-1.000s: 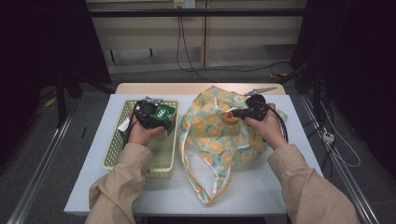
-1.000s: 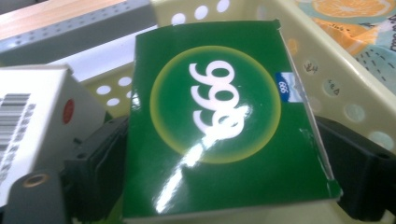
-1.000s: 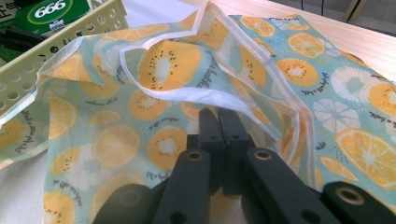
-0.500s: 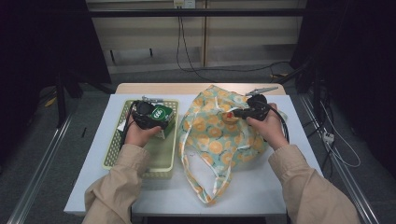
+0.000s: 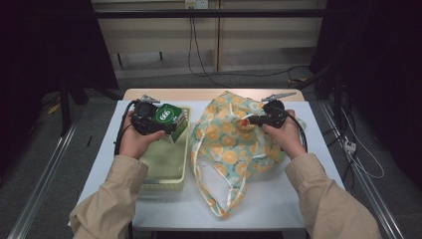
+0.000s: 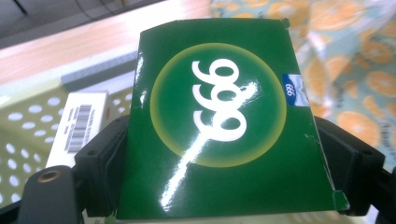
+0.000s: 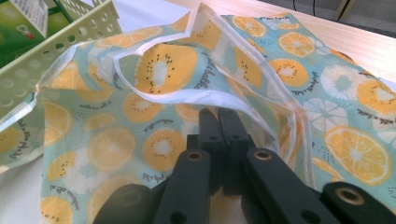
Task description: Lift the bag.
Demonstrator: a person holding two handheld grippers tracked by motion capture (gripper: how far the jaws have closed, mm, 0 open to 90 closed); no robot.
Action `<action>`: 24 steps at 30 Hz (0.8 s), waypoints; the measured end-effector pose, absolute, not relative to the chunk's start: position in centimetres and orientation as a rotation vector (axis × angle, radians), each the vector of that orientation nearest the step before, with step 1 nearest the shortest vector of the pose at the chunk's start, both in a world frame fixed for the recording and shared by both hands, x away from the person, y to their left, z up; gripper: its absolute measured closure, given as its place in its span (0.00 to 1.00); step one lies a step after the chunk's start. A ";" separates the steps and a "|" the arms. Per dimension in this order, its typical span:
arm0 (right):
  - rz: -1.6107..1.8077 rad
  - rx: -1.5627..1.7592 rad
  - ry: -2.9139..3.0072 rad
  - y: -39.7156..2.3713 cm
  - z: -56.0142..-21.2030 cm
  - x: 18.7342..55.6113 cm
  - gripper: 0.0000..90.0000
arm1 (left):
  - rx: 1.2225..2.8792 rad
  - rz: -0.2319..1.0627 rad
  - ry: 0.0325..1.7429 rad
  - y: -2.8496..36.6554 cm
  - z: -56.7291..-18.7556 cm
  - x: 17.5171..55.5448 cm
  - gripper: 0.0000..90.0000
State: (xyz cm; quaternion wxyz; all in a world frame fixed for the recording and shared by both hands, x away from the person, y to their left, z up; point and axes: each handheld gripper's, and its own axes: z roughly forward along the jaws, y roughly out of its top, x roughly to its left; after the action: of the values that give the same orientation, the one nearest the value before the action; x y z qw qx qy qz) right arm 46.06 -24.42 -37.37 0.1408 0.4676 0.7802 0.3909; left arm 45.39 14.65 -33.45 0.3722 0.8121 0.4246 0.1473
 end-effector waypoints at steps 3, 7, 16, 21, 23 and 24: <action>1.131 1.345 2.251 -24.5 -37.2 46.0 1.00 | 2.077 0.353 1.050 14.0 -32.8 44.9 0.18; 1.135 1.341 2.252 -24.4 -37.0 46.0 1.00 | 2.081 0.354 0.991 12.4 -31.9 44.1 0.18; 1.141 1.332 2.251 -24.5 -36.8 45.9 1.00 | 2.107 0.276 0.862 9.4 -31.2 42.9 0.18; 1.136 1.337 2.247 -24.7 -36.8 45.9 1.00 | 2.115 0.245 0.839 7.9 -31.5 42.4 0.18; 1.138 1.335 2.247 -24.7 -36.8 45.9 1.00 | 2.132 0.240 0.825 7.4 -31.8 42.3 0.18; 1.139 1.336 2.247 -24.6 -36.8 45.9 1.00 | 2.132 0.233 0.828 7.1 -31.9 42.2 0.18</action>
State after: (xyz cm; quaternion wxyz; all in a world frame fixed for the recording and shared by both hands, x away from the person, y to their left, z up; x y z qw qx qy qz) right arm 45.86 -24.64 -36.77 0.1444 0.4636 0.7798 0.3952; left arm 42.22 7.10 -31.92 0.4092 0.8462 0.3287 0.0925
